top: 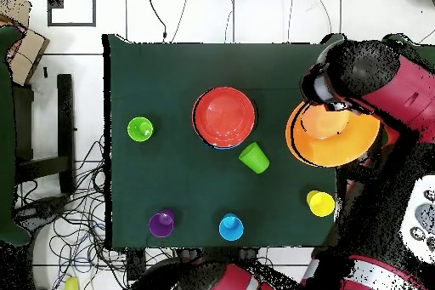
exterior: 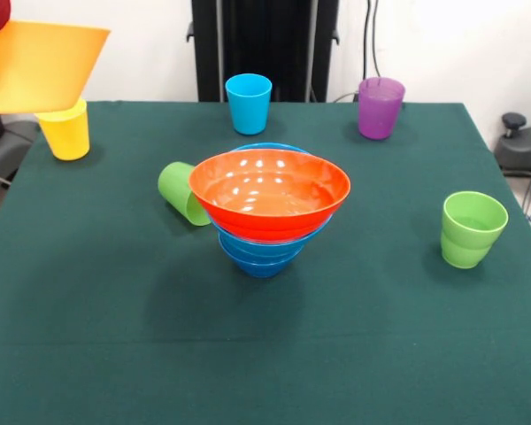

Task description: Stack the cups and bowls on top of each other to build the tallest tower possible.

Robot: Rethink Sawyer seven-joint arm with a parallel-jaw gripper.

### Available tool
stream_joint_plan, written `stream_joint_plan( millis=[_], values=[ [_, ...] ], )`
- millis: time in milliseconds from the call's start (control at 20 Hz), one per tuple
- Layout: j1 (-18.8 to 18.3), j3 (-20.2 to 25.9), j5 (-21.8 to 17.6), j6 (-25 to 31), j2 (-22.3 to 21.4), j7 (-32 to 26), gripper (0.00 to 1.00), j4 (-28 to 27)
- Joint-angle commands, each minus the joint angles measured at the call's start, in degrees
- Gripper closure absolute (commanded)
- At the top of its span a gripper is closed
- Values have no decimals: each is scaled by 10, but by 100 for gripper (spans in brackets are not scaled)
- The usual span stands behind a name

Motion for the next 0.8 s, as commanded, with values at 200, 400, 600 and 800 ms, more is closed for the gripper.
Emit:
stream_joint_plan(
  millis=[200, 400, 600, 800],
  values=[
    [25, 41, -21, 30, 10, 14, 100, 15],
    [30, 41, -18, 17, 10, 23, 100, 24],
    [33, 40, -16, 17, 18, 30, 100, 15],
    [36, 41, -13, 22, 29, 39, 100, -1]
  ],
)
